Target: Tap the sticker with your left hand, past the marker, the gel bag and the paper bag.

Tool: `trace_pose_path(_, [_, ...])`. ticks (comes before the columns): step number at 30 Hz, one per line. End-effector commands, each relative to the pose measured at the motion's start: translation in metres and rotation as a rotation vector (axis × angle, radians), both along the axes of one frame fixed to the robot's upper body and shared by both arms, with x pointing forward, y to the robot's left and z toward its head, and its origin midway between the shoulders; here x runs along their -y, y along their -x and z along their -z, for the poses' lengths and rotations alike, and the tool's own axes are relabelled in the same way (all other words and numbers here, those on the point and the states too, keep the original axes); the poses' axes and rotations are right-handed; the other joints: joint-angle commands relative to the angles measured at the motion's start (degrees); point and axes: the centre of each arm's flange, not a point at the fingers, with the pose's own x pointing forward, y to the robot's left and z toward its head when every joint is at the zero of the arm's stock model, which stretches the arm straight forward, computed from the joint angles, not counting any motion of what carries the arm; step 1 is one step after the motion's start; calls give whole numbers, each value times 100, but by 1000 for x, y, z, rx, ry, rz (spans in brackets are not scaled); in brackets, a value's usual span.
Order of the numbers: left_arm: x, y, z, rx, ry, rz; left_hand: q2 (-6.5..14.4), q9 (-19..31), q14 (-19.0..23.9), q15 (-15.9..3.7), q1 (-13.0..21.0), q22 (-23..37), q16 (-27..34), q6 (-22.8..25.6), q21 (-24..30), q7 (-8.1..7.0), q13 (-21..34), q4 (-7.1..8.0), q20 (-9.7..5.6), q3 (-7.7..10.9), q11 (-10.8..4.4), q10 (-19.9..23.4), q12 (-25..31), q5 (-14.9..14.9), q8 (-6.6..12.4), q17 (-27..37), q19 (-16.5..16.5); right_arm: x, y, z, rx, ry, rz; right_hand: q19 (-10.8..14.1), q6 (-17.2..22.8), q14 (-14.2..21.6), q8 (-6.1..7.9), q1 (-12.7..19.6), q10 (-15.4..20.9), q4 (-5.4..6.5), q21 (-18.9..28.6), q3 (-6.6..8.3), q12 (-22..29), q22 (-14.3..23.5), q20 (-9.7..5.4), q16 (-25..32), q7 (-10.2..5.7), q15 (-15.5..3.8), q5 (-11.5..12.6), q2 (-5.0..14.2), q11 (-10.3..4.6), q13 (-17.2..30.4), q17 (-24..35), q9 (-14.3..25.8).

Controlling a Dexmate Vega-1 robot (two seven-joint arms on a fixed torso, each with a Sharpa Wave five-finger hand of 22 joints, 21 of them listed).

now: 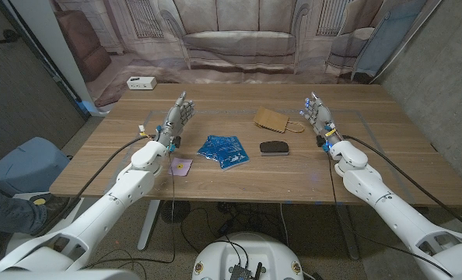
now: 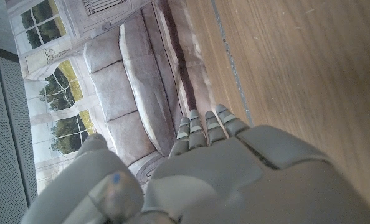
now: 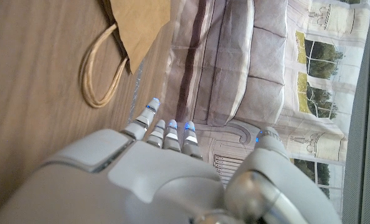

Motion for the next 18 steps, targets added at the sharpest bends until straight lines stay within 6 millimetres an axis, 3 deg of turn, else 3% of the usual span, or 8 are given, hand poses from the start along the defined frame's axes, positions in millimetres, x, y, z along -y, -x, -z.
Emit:
trace_pose_path(1, [1,14,-2,25,-46,-36,-7,21,56,0,42,26,40,39,25,-2,-6,-4,10,31,-6,57,36,40,41,18,19,14,-6,30,-38,-101,-13,60,66,-16,28,74,21,-1,16,35,28,17,9,25,7,30,20,10,46,18,17,29])
trace_pose_path(18, [-16,32,2,86,-95,-60,26,26,438,-101,74,25,164,418,67,-75,-172,-54,31,21,-101,451,197,52,157,7,186,5,-1,30,-28,-78,-14,64,97,-18,33,81,22,-15,-26,35,10,19,29,12,10,42,4,24,48,14,-1,30])
